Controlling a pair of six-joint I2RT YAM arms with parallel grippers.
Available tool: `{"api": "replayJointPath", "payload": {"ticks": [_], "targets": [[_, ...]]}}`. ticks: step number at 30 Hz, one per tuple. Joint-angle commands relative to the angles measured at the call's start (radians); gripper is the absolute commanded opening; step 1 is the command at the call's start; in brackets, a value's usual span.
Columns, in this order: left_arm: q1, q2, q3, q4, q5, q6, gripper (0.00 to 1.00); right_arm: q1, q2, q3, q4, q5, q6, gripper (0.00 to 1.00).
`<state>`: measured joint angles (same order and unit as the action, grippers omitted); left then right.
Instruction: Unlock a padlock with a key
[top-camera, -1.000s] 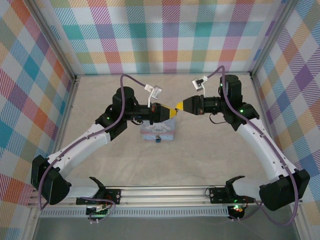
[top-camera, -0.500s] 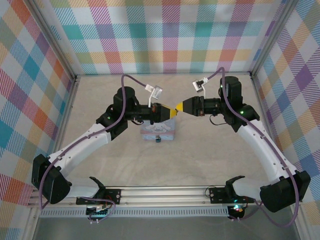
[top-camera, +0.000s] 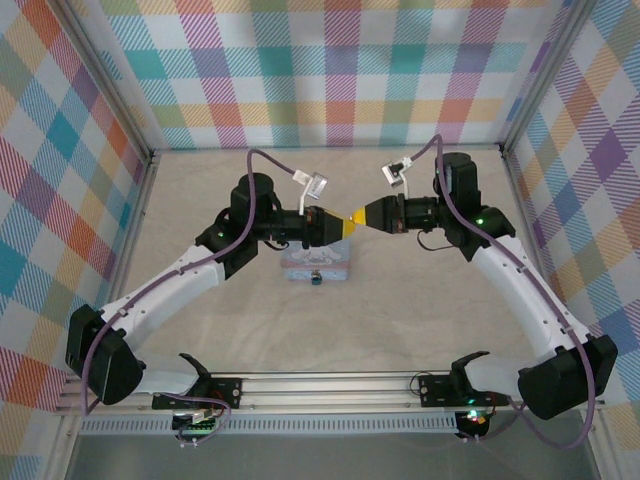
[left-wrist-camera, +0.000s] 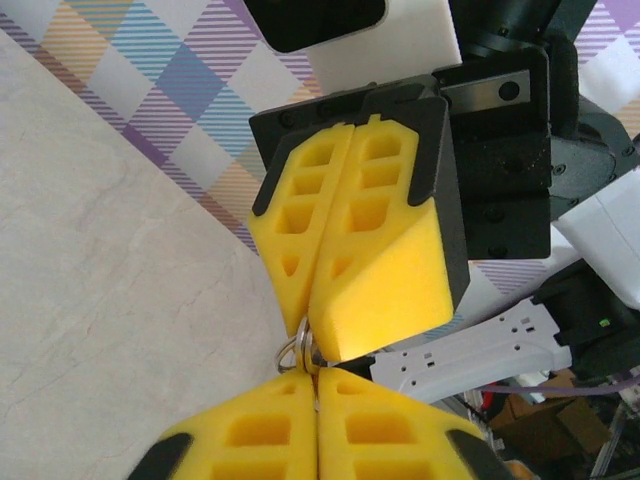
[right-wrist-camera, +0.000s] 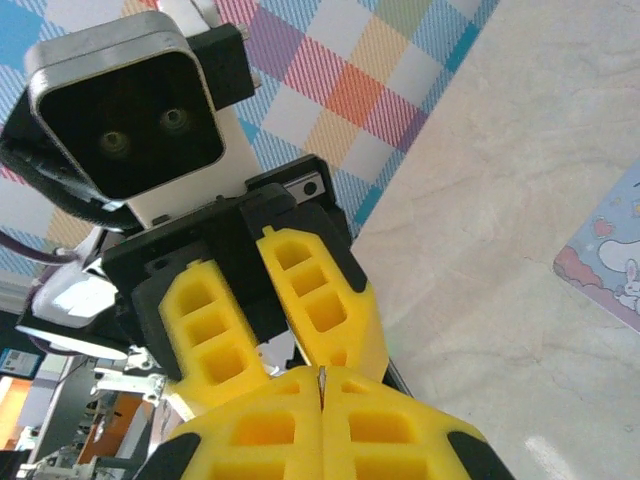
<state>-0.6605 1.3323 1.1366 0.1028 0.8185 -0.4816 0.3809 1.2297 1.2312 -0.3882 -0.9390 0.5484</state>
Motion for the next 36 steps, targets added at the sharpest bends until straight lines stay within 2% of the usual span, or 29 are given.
{"api": "replayJointPath", "payload": {"ticks": [1,5,12,16,22,27,34,35,36], "targets": [[-0.008,-0.005,0.027,-0.009,-0.024,0.024,0.26,0.010,-0.005,0.028,-0.012,-0.003,-0.023,0.00],[-0.003,-0.031,0.001,-0.010,-0.029,0.023,0.26,-0.007,-0.015,0.020,0.014,-0.007,-0.005,0.01],[0.002,-0.042,-0.020,-0.010,-0.025,0.021,0.15,-0.016,-0.031,-0.004,0.040,0.010,0.011,0.02],[0.002,-0.032,-0.024,-0.007,-0.042,0.017,0.18,-0.024,-0.032,-0.016,0.031,0.025,0.008,0.02],[-0.003,-0.004,-0.019,0.048,-0.012,-0.017,0.30,-0.024,-0.045,-0.029,0.062,0.016,0.030,0.02],[-0.021,0.030,0.000,0.058,0.007,-0.026,0.28,-0.024,-0.051,-0.032,0.073,0.020,0.037,0.02],[-0.031,0.038,0.006,0.064,0.010,-0.026,0.15,-0.023,-0.055,-0.037,0.087,0.025,0.039,0.02],[-0.032,0.038,0.008,0.062,0.008,-0.026,0.16,-0.023,-0.055,-0.038,0.088,0.029,0.037,0.02],[-0.032,0.038,0.009,0.062,0.007,-0.027,0.23,-0.024,-0.056,-0.039,0.088,0.032,0.038,0.02]]}}
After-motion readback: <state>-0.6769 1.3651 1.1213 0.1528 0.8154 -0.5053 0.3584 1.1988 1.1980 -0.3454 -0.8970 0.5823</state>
